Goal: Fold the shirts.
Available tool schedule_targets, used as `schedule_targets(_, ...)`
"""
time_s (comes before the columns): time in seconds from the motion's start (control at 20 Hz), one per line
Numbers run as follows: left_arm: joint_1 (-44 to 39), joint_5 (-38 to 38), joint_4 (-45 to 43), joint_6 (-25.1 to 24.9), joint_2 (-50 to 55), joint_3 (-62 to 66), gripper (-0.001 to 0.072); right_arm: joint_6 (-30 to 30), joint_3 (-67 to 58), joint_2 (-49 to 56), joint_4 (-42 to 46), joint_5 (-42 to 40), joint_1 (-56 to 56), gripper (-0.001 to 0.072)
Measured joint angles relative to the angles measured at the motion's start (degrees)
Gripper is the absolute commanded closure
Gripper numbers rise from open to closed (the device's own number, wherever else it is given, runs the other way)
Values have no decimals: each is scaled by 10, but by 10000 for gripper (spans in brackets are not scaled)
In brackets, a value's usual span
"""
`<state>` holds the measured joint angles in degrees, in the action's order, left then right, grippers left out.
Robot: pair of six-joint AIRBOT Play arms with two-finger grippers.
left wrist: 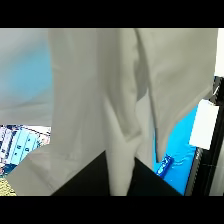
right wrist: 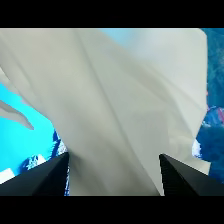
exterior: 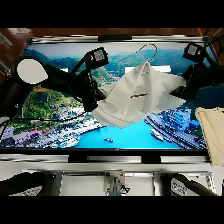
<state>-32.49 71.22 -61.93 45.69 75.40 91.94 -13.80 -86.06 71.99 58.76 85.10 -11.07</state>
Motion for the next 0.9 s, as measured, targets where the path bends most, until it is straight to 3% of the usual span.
schedule_targets(0.1, 0, -2, 0, -1, -3, 0, 665, 1, 0, 10, -6, 9, 1, 81)
schedule_targets(0.15, 0, -6, 0, -1, -3, 0, 665, 2, 0, 14, -7, 10, 2, 235)
schedule_targets(0.25, 0, -14, -6, -15, -5, 0, 664, 7, 0, 21, -5, 25, 1, 626)
schedule_targets(0.4, 4, -35, -7, -13, -3, 0, 626, 5, 0, 25, -6, 28, 2, 622)
schedule_targets(0.45, 8, -46, -7, -11, -2, 0, 557, 4, 0, 26, -8, 31, 2, 622)
schedule_targets(0.55, 17, -79, 0, 0, 0, 0, 269, 1, 0, 27, -14, 32, 2, 623)
schedule_targets(0.6, 20, -88, -2, -1, 0, 0, 209, 6, 0, 27, -14, 45, 3, 623)
schedule_targets(0.75, 36, -100, -21, 0, 1, 0, 150, 4, 0, 27, -13, 39, 2, 627)
schedule_targets(0.9, 43, -114, -31, 4, 1, 0, 140, -2, 0, 26, -14, 38, 2, 628)
